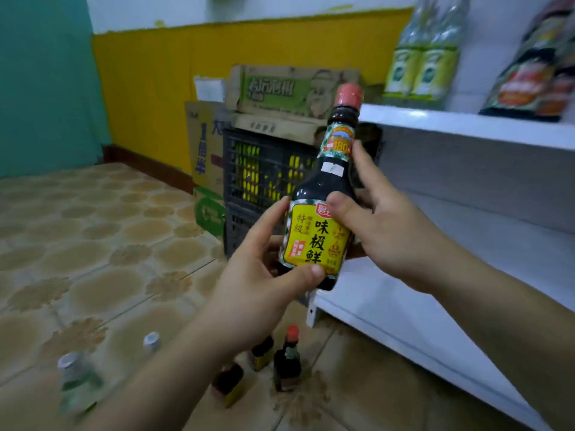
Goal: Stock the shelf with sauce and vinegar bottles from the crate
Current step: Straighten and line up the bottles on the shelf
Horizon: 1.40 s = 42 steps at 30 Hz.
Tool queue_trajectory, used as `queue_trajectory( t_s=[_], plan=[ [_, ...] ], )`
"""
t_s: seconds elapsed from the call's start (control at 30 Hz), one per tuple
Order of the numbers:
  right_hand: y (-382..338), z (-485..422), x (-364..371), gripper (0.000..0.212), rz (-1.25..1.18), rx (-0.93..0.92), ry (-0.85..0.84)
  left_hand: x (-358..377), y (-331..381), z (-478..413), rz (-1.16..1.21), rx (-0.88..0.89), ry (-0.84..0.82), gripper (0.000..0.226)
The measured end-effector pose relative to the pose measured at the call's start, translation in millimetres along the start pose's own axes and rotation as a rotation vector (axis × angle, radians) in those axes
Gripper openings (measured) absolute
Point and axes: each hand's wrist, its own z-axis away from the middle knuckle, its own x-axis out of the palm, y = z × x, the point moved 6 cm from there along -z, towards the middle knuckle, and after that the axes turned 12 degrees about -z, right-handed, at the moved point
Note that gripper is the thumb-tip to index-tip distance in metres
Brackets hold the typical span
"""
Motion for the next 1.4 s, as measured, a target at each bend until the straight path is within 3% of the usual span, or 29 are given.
queue_trajectory(
  t_s=[0.17, 0.33, 0.47, 0.7, 0.8, 1.0, 1.17, 1.4],
  plan=[
    [-67.8, 16.1, -149.0, 0.073, 0.069, -0.042, 0.247, 122.7, 78.9, -79.4, 0.057, 0.158, -0.262, 0.077],
    [-128.2, 41.2, -268.9, 0.083, 0.266, -0.052, 0.488, 243.0, 152.1, -131.8, 0.085, 0.298, -0.413, 0.077],
    [-160.2, 57.4, -338.1, 0.107, 0.423, -0.011, 0.600, 323.1, 190.0, -154.2, 0.091, 0.350, -0.505, 0.077],
    [-169.4, 76.2, -432.9, 0.106, 0.467, -0.041, 0.793, 424.0, 221.4, -184.4, -0.040, 0.440, -0.588, 0.079],
    [-163.0, 84.3, -474.7, 0.088, 0.456, -0.059, 0.866, 454.6, 220.8, -203.2, -0.262, 0.501, -0.700, 0.085],
    [-139.0, 97.5, -554.9, 0.075, 0.480, -0.005, 0.925, 485.8, 181.0, -248.6, -1.254, 0.560, -0.724, 0.076],
    [-112.4, 91.8, -598.8, 0.076, 0.510, 0.018, 0.917, 490.2, 166.4, -255.8, -1.251, 0.545, -0.776, 0.097],
    [-84.1, 65.1, -653.3, 0.079, 0.532, 0.108, 0.871, 492.3, 167.4, -251.8, -1.283, 0.590, -0.754, 0.100]
  ],
)
